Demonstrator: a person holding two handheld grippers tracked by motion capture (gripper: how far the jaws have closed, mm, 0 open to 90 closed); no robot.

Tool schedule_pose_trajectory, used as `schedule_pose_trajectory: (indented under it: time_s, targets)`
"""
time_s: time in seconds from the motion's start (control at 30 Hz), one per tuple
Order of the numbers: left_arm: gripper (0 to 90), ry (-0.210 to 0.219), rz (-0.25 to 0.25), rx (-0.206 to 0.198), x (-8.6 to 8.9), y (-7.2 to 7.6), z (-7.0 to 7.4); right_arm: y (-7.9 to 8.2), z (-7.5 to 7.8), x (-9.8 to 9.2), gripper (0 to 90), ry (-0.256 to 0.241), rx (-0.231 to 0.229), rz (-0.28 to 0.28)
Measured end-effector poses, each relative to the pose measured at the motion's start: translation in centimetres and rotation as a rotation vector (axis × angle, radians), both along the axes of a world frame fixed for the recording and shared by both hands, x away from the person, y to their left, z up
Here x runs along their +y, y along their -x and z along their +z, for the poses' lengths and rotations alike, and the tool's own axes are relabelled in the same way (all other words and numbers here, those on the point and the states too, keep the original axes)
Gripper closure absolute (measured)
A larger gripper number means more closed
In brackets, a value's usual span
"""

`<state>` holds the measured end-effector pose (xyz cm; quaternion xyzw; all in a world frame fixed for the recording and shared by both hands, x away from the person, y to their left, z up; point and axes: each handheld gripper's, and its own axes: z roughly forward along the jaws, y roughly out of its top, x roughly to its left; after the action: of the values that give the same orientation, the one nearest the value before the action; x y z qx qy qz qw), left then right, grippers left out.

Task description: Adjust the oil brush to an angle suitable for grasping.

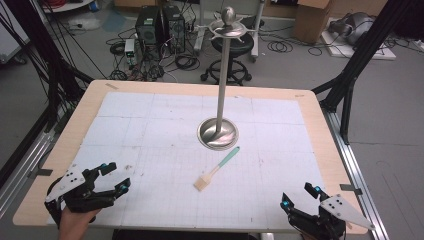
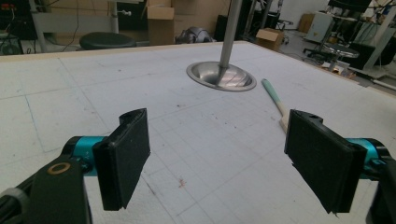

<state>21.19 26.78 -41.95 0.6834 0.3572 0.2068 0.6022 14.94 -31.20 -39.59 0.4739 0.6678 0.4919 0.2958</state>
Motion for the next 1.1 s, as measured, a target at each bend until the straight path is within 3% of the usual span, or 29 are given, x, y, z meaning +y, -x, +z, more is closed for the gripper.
schedule_pose_trajectory:
  time_s: [0.3,0.43,0.6,0.73,1.1]
  targets:
    - [22.7,-0.001,0.003,0.009,0.0,-0.1,-0.1,0.1,0.0,-0.1,18.4,-0.004,-0.008,-0.002]
    - [22.8,-0.021,-0.006,0.011,-0.4,-0.2,0.1,0.2,0.1,0.1,18.4,-0.009,-0.007,0.000]
    - [21.9,-0.023,0.002,0.013,-1.3,-0.3,0.9,0.2,0.2,0.3,18.4,-0.013,-0.012,-0.002]
    - [21.9,-0.010,-0.018,0.029,-2.5,-0.8,1.5,0.2,0.2,0.2,18.4,-0.013,-0.019,-0.011]
    - [22.0,-0.057,-0.097,0.043,-7.8,-3.3,3.6,0.3,0.4,0.0,18.4,-0.023,-0.032,-0.023]
